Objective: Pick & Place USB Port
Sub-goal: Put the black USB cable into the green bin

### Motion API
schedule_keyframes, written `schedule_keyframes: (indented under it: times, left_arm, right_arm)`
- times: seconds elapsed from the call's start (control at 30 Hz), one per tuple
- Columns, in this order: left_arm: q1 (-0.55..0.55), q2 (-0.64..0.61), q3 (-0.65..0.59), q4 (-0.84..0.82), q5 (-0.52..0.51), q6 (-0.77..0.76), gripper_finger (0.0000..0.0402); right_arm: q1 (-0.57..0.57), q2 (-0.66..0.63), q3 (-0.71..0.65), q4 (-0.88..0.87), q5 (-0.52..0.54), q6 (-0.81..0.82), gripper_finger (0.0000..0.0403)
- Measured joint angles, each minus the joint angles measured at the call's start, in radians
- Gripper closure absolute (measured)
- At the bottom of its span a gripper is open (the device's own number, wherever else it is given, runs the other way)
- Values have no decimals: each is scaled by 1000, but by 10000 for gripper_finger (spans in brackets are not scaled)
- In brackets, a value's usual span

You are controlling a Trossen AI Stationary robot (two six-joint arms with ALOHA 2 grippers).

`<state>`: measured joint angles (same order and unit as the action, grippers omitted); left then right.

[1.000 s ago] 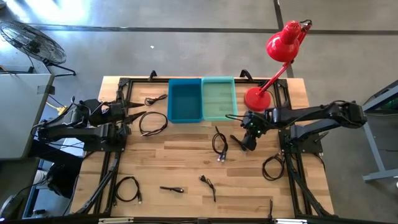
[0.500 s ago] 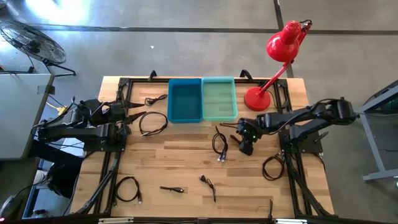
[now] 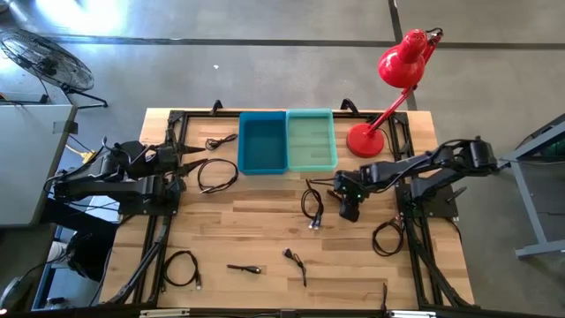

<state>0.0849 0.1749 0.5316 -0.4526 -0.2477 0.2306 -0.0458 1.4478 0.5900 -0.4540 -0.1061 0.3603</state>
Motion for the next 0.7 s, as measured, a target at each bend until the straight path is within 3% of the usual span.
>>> schedule_keyframes:
  times: [0.13,0.43,0.7]
  left_arm:
    - [0,0,0,0,-8,0,261]
    - [0,0,0,0,-10,-15,261]
    - [0,0,0,25,14,-132,261]
  right_arm:
    - [-1,-5,0,-1,9,-26,371]
    - [1,-4,28,-26,19,-28,370]
    - [0,-89,197,-201,69,-113,370]
